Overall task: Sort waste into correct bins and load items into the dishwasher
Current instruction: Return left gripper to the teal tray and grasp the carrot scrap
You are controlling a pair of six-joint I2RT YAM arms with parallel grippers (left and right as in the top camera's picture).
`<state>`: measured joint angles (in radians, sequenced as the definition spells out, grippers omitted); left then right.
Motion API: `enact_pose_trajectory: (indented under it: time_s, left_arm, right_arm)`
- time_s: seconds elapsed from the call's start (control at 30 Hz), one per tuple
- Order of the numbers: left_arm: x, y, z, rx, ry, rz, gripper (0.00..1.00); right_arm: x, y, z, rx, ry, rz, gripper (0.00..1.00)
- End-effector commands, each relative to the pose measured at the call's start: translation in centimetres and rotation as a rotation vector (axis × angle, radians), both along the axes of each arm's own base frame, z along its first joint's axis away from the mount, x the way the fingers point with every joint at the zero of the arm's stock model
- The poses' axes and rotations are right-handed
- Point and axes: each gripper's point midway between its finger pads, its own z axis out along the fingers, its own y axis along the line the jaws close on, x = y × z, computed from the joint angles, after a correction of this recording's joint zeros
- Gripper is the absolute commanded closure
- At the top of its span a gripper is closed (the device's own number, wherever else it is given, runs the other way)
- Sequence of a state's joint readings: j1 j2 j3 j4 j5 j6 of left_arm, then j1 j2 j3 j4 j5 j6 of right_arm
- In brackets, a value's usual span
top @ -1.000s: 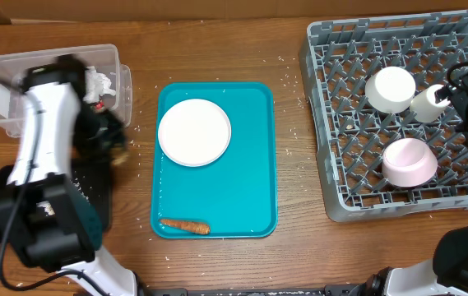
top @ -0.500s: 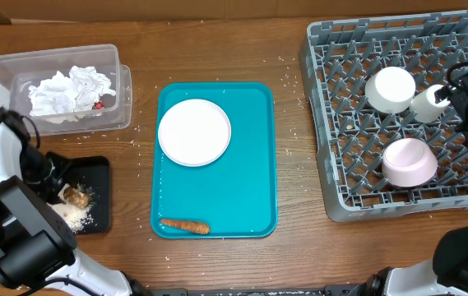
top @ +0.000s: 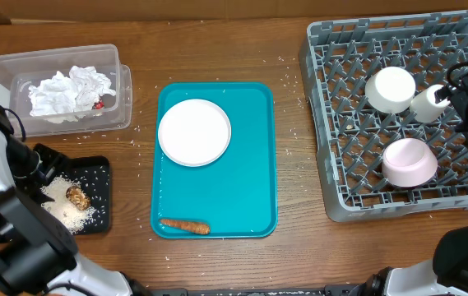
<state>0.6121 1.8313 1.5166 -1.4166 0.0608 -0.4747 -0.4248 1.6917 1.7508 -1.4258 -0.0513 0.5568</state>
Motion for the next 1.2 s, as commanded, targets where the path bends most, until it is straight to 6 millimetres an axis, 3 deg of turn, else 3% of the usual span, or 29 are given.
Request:
enact_pose_trajectory:
  time_s: [0.0,0.1,0.23,0.4,0.53,0.73,0.93,1.17]
  left_arm:
    - [1.3,-3.7,5.6,-0.043,-0.201,-0.102,0.33]
    - [-0.3,-7.2,6.6,-0.077,-0.158,-0.155,0.33]
    - [-2.9,-11.9,6.2,-0.127,-0.044,-0.183,0.33]
    - [-5.8,-17.6,2.5,-0.112,0.106,-0.101,0.32]
    - [-6.0,-20.3,-0.6,-0.077,0.123,-0.055,0.32]
    - [-4.1,-25.2,-4.5,-0.059,0.004,-0.05,0.26]
    - [-4.4,-27.8,-6.3,0.028,-0.027,0.015,0.23]
    - [-5.4,-28.7,-6.8,0.086,-0.019,0.052,0.23]
  right_arm:
    - [0.4,-0.3,0.7,-0.015,-0.021,-0.007,0.0]
    - [0.4,-0.3,0.7,-0.015,-0.021,-0.007,0.0]
    - [0.4,-0.3,0.7,-0.015,-0.021,-0.007,0.0]
    - [0.4,-0.3,0.7,-0.015,-0.021,-0.007,0.0]
    - [0.4,-0.3,0.7,-0.015,-0.021,-0.007,0.0]
    - [0.4,-0.3,0.7,-0.015,-0.021,-0.007,0.0]
    - [0.4,-0.3,0.7,-0.015,-0.021,-0.007,0.0]
    - [0.4,-0.3,0.7,-0.015,-0.021,-0.007,0.0]
